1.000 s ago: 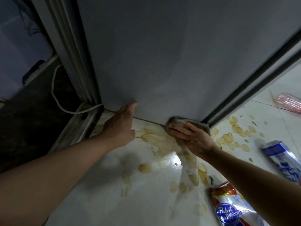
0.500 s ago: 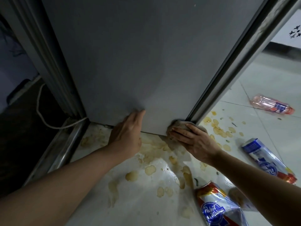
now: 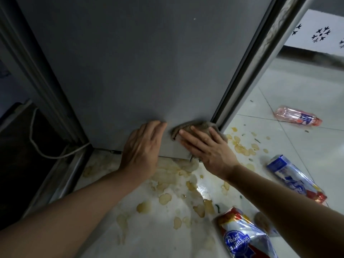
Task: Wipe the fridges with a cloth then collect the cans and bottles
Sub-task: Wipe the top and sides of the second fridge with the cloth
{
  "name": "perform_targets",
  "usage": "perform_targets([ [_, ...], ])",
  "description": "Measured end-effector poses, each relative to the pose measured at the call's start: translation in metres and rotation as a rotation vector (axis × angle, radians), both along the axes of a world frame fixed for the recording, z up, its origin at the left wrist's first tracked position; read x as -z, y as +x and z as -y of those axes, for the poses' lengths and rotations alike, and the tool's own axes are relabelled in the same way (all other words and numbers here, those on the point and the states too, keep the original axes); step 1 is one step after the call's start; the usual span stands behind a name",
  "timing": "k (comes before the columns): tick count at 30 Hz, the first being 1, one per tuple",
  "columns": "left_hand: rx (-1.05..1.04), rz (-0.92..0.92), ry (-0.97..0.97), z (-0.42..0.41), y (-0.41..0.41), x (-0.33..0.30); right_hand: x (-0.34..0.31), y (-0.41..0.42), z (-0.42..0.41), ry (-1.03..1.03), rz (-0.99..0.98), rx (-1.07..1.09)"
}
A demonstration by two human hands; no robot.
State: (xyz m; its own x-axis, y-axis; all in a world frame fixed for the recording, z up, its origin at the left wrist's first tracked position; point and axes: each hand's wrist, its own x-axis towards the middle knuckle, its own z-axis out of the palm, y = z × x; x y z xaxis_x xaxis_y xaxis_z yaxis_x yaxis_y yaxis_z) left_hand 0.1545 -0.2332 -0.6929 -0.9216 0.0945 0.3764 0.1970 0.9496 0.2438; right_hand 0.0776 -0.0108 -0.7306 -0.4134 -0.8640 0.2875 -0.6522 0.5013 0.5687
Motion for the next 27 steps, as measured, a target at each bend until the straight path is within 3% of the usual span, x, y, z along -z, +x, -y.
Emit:
perform_targets([
  [5, 0.037, 0.132, -0.035, 0.004, 0.005, 0.01, 0.026, 0.002, -0.005, 0.003, 0.103, -0.077],
  [9, 0.048, 0.263, -0.066, -0.002, 0.008, 0.005, 0.033, 0.024, -0.009, -0.267, 0.547, -0.01],
  [11, 0.067, 0.314, -0.093, -0.006, 0.009, 0.0, 0.027, 0.025, -0.01, -0.056, 0.731, 0.043],
  [14, 0.087, 0.36, -0.127, -0.009, 0.013, -0.009, 0.018, 0.042, -0.009, -0.076, 0.685, 0.215],
  [17, 0.089, 0.41, -0.159, -0.014, 0.015, -0.019, -0.001, 0.073, -0.017, -0.396, 0.764, 0.286],
  [20, 0.102, 0.417, -0.159, -0.022, 0.014, -0.028, -0.014, 0.091, -0.031, -0.88, 0.873, 0.457],
  [24, 0.142, 0.367, -0.169, -0.035, 0.011, -0.033, -0.014, 0.07, -0.04, -1.346, 0.847, 0.782],
  [27, 0.202, 0.293, -0.216, -0.042, 0.008, -0.03, -0.004, 0.047, -0.032, -1.622, 0.853, 0.888],
])
